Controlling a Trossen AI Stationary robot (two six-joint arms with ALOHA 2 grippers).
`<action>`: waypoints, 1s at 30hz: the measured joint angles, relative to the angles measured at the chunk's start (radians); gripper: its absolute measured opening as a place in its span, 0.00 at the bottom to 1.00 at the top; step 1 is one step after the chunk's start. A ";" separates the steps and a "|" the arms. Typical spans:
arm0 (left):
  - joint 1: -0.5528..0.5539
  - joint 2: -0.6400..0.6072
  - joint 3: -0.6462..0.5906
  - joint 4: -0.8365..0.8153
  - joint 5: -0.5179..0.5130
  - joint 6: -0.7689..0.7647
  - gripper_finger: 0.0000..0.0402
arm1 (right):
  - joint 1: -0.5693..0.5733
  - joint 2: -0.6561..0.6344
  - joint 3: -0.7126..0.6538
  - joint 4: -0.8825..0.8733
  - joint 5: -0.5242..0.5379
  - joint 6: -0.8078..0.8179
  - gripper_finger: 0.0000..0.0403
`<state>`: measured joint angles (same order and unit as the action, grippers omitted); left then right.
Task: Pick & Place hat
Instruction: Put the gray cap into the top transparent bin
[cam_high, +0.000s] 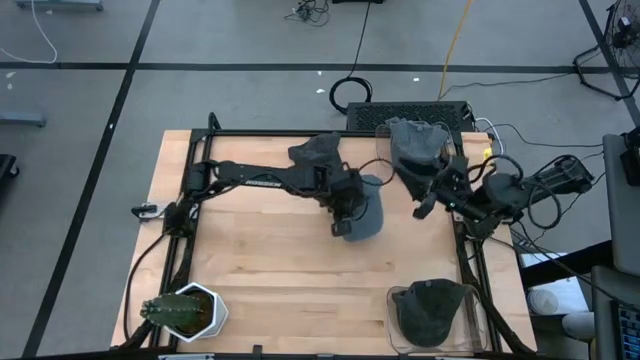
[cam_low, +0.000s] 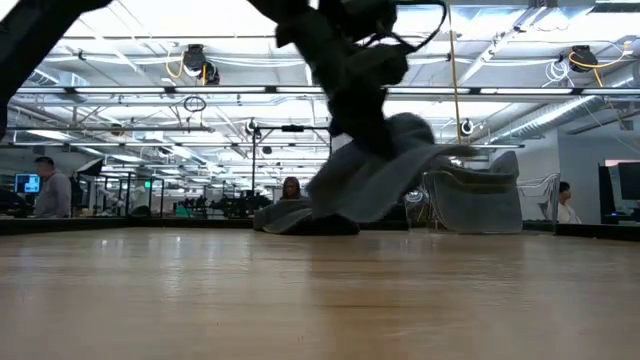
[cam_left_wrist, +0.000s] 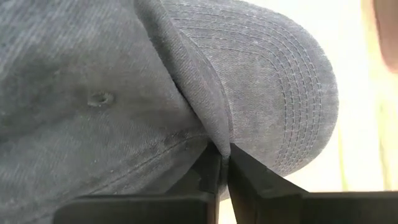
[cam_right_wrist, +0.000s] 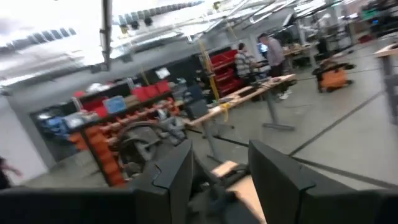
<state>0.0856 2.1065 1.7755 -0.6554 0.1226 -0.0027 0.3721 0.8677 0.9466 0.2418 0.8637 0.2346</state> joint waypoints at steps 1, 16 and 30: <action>0.000 0.023 0.032 -0.001 0.000 -0.004 0.06 | -0.013 -0.019 0.000 -0.032 -0.001 0.000 0.36; -0.009 0.162 0.217 -0.083 0.008 -0.054 0.26 | -0.059 -0.227 0.000 -0.733 -0.057 0.089 0.35; -0.010 -0.056 0.218 -0.396 -0.052 -0.118 0.43 | -0.196 -0.159 -0.001 -0.914 -0.560 0.147 0.35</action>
<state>0.0760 2.0508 1.9934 -1.0514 0.0710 -0.1211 0.1756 0.7085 0.9459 -0.6718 0.3040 0.3819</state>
